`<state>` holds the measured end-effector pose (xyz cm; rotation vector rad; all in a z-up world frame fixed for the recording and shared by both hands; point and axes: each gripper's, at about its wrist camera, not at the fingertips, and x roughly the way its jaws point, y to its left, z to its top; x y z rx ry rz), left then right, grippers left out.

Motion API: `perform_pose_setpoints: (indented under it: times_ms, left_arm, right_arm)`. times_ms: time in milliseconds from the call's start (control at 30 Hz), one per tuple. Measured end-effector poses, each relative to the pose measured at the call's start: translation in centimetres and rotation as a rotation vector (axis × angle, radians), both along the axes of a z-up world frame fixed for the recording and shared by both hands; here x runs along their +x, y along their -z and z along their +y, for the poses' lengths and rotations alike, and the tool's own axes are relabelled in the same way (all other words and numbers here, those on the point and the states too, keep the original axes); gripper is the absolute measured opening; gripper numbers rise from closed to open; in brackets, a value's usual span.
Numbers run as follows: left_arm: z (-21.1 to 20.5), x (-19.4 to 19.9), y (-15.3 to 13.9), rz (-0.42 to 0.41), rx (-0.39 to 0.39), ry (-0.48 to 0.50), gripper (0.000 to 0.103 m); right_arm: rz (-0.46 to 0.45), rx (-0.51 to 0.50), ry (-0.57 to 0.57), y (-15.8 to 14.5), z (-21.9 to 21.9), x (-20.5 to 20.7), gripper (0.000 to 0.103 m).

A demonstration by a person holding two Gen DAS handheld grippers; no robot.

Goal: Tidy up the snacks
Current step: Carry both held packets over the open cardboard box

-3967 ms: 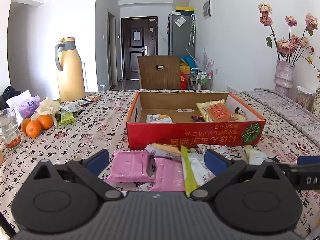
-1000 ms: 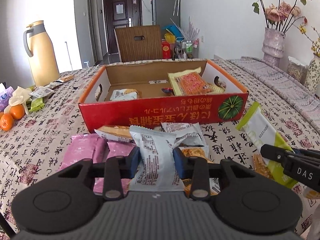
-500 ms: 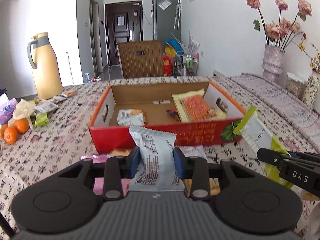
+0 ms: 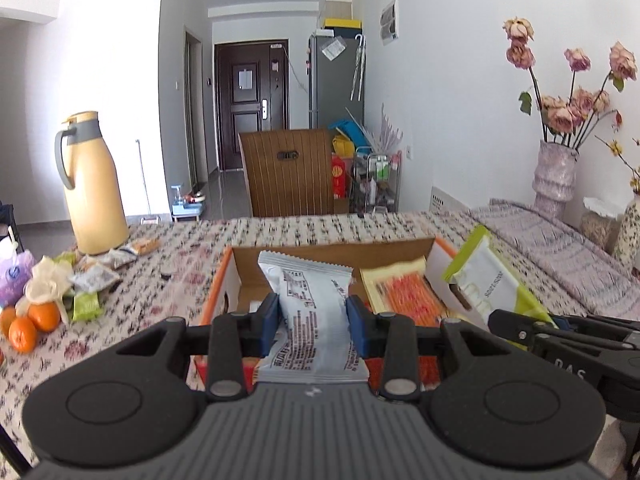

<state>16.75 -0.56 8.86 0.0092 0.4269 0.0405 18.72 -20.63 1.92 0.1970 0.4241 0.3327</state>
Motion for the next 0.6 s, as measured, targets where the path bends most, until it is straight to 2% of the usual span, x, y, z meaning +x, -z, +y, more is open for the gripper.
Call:
perform_pose_setpoints:
  times_ms: [333, 600]
  left_arm:
    - [0.9, 4.7, -0.8, -0.023, -0.017, -0.011, 0.037]
    - [2.1, 9.0, 1.5, 0.015, -0.04, -0.065, 0.037]
  right_arm:
    - [-0.016, 0.003, 0.011, -1.4, 2.4, 5.7, 0.018]
    - [-0.02, -0.015, 0.096, 0.1, 1.8, 9.8, 0.018]
